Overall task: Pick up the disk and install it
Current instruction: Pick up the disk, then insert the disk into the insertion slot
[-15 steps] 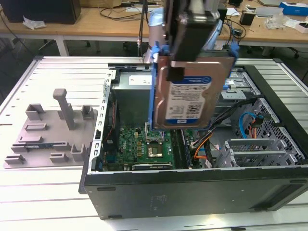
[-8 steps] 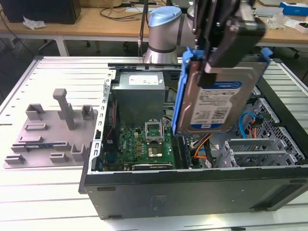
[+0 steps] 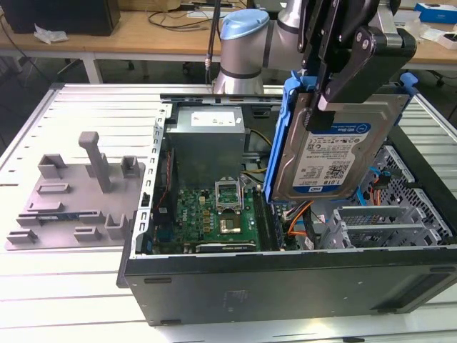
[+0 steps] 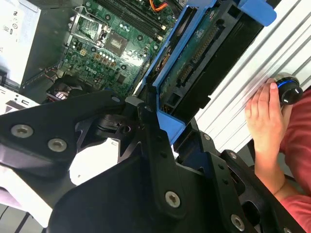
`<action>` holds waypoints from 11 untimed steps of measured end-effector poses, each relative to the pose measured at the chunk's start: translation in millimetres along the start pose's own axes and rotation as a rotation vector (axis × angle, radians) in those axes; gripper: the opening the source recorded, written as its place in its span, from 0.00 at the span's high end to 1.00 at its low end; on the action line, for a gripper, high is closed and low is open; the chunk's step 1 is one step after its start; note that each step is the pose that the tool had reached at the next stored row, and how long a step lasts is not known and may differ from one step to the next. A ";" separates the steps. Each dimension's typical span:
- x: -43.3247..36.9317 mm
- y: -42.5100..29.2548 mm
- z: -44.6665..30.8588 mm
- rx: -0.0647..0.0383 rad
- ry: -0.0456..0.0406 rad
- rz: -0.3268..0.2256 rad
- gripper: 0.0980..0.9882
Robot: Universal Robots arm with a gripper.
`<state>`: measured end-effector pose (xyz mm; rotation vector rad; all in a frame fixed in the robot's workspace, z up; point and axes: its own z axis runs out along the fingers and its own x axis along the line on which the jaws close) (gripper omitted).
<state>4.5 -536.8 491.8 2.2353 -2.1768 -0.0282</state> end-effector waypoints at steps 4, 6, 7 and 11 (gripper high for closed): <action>0.0 -0.2 0.0 0.000 0.0000 0.000 0.70; 0.0 -0.2 0.0 0.000 0.0000 0.000 0.70; 0.0 -0.3 0.0 0.000 0.0000 0.000 0.70; 0.0 -0.4 0.0 0.000 0.0000 0.000 0.70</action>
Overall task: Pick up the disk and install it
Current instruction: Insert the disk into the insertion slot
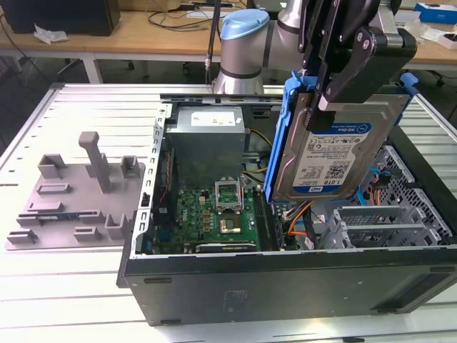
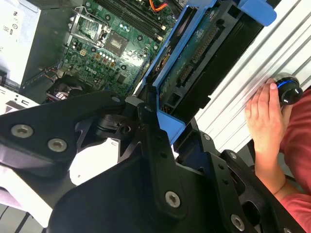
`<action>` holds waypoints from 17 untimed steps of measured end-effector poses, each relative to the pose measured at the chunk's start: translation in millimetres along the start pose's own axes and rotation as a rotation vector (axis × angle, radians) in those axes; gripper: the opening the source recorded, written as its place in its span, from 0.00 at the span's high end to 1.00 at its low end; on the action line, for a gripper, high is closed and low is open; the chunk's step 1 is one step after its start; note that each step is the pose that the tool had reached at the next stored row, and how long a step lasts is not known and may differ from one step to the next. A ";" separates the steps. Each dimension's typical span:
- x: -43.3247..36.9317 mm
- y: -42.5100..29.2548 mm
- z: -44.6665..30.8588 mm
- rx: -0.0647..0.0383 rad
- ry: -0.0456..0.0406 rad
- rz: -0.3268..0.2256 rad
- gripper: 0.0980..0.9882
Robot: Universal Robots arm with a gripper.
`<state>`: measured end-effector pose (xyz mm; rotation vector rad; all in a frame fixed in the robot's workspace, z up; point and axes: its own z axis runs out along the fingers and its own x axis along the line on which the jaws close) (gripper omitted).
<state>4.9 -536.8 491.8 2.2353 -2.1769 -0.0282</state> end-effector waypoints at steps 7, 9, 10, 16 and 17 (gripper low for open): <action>0.0 -0.3 0.0 0.000 0.0000 0.000 0.70; 0.0 -0.3 0.0 0.000 0.0001 0.000 0.70; 0.0 -0.4 0.0 0.000 0.0000 0.000 0.70; 0.0 -0.6 0.0 0.000 0.0001 0.000 0.70; 0.0 -0.6 0.0 0.000 0.0001 0.000 0.70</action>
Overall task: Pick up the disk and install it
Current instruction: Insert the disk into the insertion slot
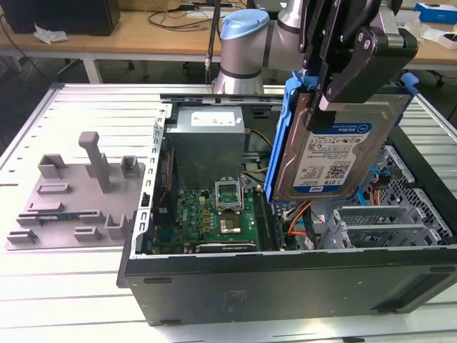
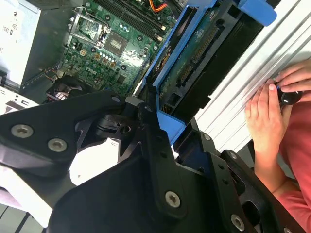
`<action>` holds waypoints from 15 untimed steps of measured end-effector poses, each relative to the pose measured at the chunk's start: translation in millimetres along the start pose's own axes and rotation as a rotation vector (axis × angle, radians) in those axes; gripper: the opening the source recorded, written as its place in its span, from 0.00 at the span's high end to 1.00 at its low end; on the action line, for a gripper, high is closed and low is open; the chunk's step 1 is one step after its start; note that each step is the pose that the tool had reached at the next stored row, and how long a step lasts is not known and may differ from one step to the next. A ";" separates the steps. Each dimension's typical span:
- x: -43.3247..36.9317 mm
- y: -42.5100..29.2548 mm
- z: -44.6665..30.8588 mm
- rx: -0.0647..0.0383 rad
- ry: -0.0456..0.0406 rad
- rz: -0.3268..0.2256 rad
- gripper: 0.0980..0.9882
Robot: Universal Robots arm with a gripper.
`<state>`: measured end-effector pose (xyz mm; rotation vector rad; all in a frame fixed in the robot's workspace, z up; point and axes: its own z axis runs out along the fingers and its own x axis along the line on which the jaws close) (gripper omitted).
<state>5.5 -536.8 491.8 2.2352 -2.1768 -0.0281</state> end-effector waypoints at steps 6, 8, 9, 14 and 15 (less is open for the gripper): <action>0.0 -0.2 0.0 0.000 -0.0002 0.000 0.70; 0.0 -0.1 0.0 0.000 -0.0010 0.000 0.70; 0.0 -0.1 0.0 0.000 -0.0038 0.000 0.70; 1.6 -0.2 0.0 0.000 -0.0139 0.000 0.70; 3.0 -0.1 0.0 0.000 -0.0172 -0.001 0.70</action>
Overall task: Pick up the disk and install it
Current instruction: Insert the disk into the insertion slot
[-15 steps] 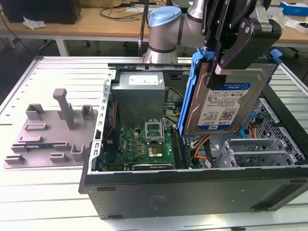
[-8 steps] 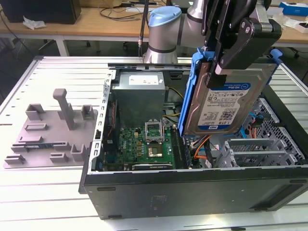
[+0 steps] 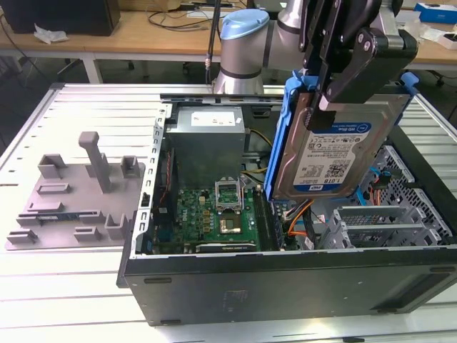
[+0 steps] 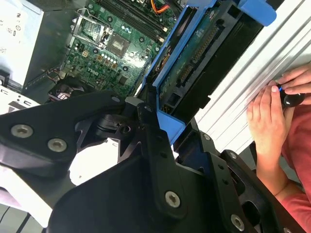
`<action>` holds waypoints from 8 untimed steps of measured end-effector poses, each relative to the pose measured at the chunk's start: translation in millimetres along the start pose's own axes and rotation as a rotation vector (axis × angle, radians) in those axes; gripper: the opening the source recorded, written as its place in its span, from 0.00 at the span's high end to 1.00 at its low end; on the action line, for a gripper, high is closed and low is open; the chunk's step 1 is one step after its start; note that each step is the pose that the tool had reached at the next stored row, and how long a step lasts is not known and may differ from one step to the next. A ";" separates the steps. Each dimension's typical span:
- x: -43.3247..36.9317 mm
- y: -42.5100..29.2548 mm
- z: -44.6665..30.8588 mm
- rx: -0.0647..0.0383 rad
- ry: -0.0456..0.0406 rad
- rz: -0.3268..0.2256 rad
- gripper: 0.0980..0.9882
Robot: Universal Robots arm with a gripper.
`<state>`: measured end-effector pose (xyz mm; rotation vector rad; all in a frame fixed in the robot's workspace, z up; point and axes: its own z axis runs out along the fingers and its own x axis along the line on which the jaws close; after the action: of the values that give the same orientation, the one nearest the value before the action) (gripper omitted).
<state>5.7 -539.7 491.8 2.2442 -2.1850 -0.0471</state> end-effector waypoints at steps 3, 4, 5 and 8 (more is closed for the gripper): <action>2.8 0.0 0.0 0.000 -0.0085 0.000 0.70; 3.5 -0.1 -0.1 0.000 -0.0119 0.000 0.70; 4.5 -0.2 0.0 0.001 -0.0168 0.000 0.70; 6.3 -1.2 -0.1 0.001 -0.0249 0.000 0.70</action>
<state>7.1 -545.9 491.8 2.2567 -2.1971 -0.0747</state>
